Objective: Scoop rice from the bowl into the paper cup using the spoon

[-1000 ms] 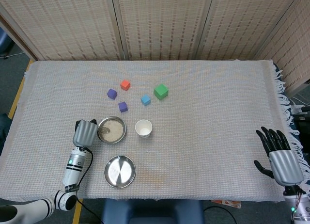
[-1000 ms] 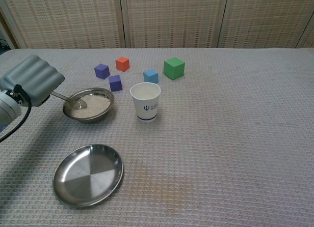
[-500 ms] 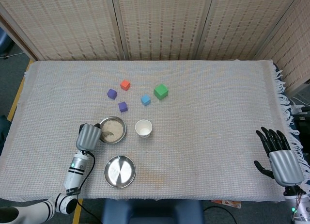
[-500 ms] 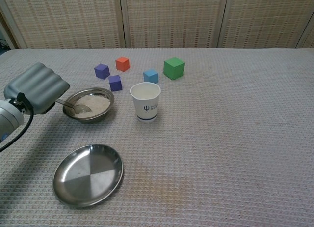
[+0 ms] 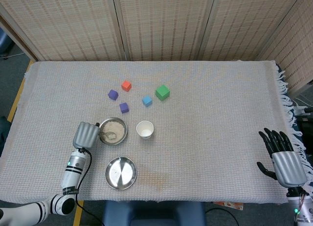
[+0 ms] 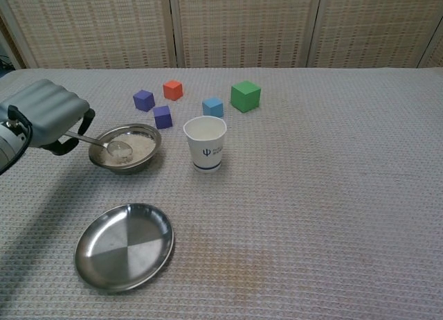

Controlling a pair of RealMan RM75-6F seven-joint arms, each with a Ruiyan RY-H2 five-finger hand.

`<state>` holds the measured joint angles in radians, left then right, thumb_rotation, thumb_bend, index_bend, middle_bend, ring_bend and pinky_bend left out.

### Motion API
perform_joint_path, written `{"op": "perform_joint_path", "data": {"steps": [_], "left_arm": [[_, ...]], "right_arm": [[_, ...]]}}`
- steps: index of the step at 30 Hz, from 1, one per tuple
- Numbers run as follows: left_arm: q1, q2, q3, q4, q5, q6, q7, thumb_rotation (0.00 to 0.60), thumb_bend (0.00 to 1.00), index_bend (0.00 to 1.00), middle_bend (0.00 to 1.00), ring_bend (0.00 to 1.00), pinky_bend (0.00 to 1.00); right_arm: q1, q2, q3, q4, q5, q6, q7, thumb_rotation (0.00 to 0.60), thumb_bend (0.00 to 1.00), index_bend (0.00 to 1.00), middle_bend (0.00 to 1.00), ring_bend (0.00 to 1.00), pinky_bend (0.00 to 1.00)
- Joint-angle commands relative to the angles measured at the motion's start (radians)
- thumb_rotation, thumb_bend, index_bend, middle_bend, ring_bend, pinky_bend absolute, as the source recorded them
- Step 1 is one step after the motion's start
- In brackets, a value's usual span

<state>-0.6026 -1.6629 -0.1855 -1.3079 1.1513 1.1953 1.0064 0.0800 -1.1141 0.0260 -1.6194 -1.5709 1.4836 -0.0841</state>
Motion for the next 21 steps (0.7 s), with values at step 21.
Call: {"op": "perform_joint_path", "data": {"steps": [21], "left_arm": [[-0.108,0.134,-0.110,-0.226,-0.353,-0.116,-0.030,0.600,0.41,0.61,1.00,1.00,1.00]], "right_arm": [[0.005,-0.005,0.002,0.003,0.014,-0.016,-0.012,0.600,0.15,0.00,0.00,0.00,0.00]]}}
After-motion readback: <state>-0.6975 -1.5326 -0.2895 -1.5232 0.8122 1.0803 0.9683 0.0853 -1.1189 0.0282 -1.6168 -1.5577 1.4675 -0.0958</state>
